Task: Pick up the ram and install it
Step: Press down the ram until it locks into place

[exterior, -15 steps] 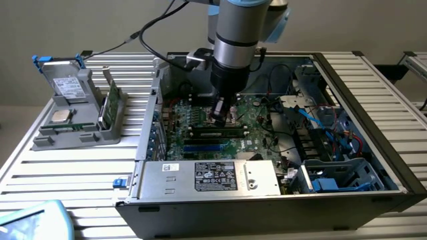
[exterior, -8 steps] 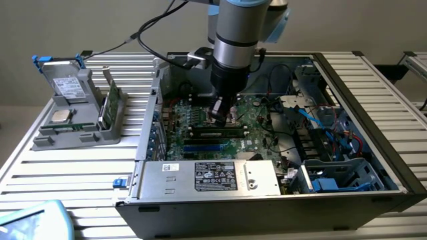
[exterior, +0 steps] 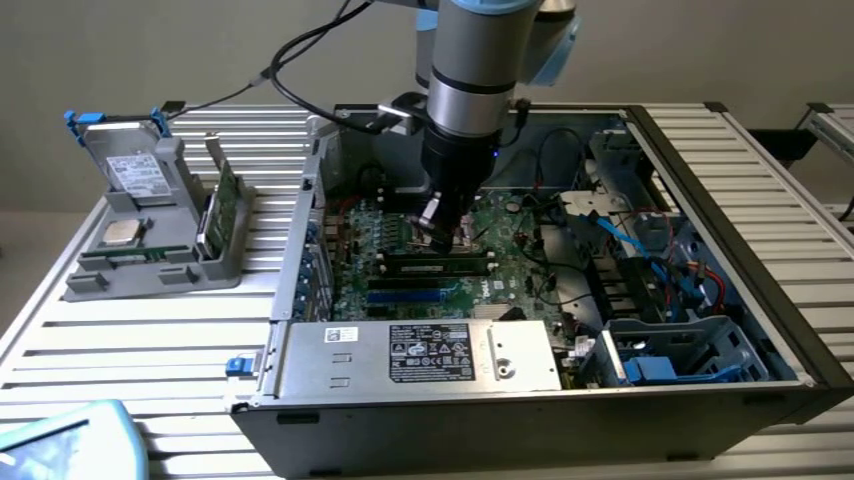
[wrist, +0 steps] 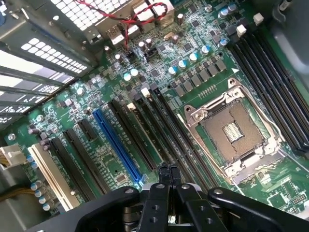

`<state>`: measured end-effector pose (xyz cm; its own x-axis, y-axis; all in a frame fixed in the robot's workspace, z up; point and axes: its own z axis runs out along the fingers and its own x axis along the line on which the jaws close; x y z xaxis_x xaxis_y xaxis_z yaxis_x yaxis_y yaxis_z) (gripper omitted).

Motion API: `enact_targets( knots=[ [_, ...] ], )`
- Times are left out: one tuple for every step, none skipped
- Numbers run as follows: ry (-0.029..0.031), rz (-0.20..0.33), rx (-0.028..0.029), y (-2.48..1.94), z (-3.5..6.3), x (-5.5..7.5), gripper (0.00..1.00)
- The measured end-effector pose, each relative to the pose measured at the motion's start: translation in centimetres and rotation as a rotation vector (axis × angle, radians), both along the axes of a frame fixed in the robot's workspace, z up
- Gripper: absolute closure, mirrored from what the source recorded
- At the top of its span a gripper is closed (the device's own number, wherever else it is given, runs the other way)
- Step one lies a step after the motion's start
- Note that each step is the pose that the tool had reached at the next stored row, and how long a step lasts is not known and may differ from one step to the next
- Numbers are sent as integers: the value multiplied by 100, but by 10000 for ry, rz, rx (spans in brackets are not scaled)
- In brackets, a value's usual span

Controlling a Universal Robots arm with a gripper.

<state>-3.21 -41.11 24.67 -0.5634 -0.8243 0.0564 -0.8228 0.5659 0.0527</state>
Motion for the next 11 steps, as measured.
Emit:
enact_targets(
  knots=[
    [-9, -134, 0, 0, 0, 0, 90],
    [-18, -265, 0, 0, 0, 0, 90],
    [-28, -399, -1, 0, 0, 0, 90],
    [-38, -529, -1, 0, 0, 0, 90],
    [-49, -658, 0, 0, 0, 0, 90],
    [-62, -788, 0, 0, 0, 0, 90],
    [-76, -913, 0, 0, 0, 0, 90],
    [-92, -1045, 1, 0, 0, 0, 90],
    [-109, -1174, 2, 0, 0, 0, 90],
    [-125, -1301, 2, 0, 0, 0, 90],
    [-143, -1434, 2, 0, 0, 0, 90]
  ],
)
